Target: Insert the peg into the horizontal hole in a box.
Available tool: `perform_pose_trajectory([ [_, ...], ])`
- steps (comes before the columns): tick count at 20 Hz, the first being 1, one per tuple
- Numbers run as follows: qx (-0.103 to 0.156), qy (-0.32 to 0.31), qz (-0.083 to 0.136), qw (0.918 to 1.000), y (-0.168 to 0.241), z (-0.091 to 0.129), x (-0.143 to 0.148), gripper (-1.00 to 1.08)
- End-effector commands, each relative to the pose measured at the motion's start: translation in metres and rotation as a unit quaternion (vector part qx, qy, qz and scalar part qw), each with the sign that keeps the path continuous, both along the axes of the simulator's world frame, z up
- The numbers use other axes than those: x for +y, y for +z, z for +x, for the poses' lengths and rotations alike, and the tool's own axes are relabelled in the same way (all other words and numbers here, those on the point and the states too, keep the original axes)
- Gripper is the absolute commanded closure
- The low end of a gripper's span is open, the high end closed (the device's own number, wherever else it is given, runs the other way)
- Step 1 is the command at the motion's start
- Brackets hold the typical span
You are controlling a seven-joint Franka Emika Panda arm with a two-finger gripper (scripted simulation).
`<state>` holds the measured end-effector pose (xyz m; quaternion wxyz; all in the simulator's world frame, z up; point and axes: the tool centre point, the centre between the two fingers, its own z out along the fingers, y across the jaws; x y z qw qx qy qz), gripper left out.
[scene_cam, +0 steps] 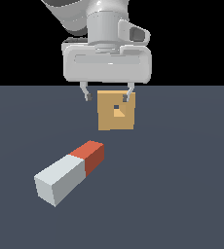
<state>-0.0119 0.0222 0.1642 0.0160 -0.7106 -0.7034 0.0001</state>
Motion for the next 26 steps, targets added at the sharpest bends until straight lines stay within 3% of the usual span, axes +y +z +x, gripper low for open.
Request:
perform_pose_trajectory([
  [1, 0.000, 0.000, 0.000, 1.0000, 0.000, 0.000, 0.000, -0.92],
  [7, -0.001, -0.018, -0.001, 0.9998, -0.007, -0.005, -0.011, -0.92],
  [14, -0.003, -0.083, -0.005, 0.9965, -0.032, -0.025, -0.050, -0.92],
  [20, -0.006, -0.162, -0.010, 0.9867, -0.062, -0.057, -0.095, -0.92],
  [26, -0.008, -0.214, -0.013, 0.9768, -0.083, -0.081, -0.121, -0.92],
])
